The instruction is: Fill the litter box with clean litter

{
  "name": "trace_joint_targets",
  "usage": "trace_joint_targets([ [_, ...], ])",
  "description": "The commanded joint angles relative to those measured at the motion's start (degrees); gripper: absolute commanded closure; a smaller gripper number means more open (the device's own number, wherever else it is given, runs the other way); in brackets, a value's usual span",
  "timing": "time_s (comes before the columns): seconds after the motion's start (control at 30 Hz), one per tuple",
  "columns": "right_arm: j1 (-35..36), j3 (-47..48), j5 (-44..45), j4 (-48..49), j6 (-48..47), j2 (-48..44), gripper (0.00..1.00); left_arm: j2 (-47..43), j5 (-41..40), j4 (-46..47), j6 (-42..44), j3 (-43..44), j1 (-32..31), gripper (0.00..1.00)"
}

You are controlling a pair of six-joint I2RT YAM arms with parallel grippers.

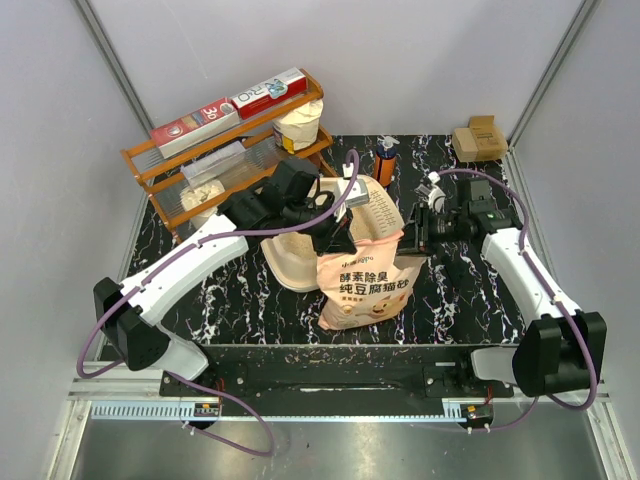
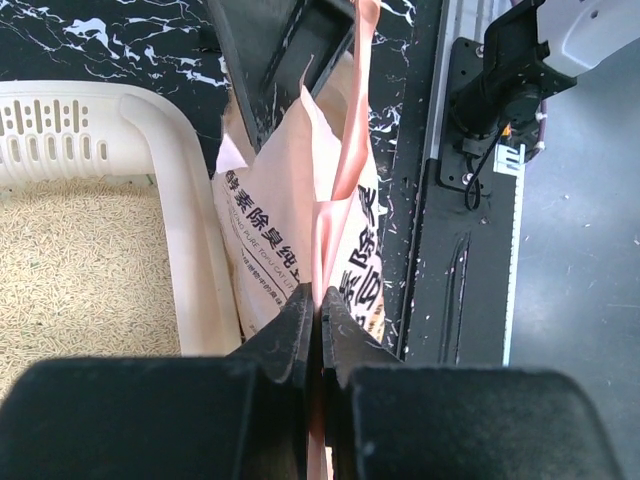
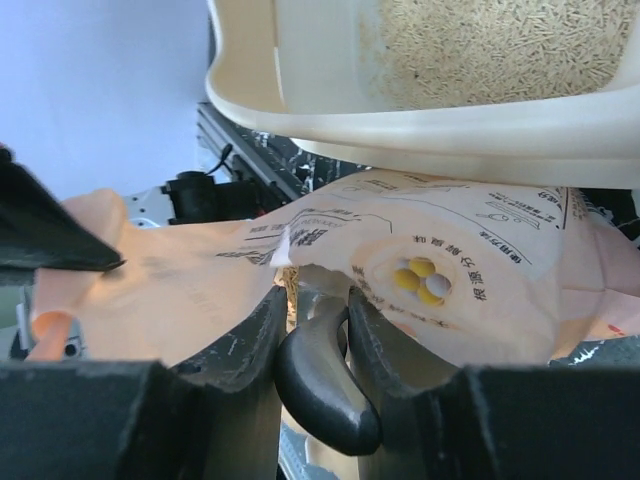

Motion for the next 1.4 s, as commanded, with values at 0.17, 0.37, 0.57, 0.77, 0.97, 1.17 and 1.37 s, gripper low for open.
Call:
trace_joint_targets([
  [0.17, -8.37, 2.82, -18.37, -8.09, -1.65, -3.77, 1.0, -2.46, -3.42, 3.72, 4.65, -0.1, -0.29, 1.0],
  [0.37, -11.89, 8.54, -17.14, -20.57, -11.68, -2.81, 1.0, -3.78, -4.91, 3.37, 5.44, -1.33, -0.29, 1.0],
  [0.57, -15.67, 13.02, -14.51, -31.03, -21.96, -0.88, 1.0, -4.75, -6.06, 3.19, 6.06, -1.86, -0.2, 1.0],
  [0.77, -20.24, 16.8, -14.59, -38.16, -29.7, 2.55, 1.0, -5.37, -7.11, 3.36, 6.15, -2.3, -0.12, 1.0],
  [0.97, -22.53, 18.91, -17.67, -41.59, -35.41, 4.84, 1.0, -5.45, -6.76, 3.89, 5.62, -3.01, 0.24, 1.0],
  [1.17, -23.58, 19.27, -17.67, -40.46, -39.46, 4.23, 1.0, -5.54, -7.11, 3.98, 5.36, -2.39, 0.85, 1.0],
  [1.37, -26.04, 15.66, -21.71, -38.78, -41.57, 4.31, 1.0, -5.8, -7.11, 3.98, 5.09, -2.57, 1.55, 1.0],
])
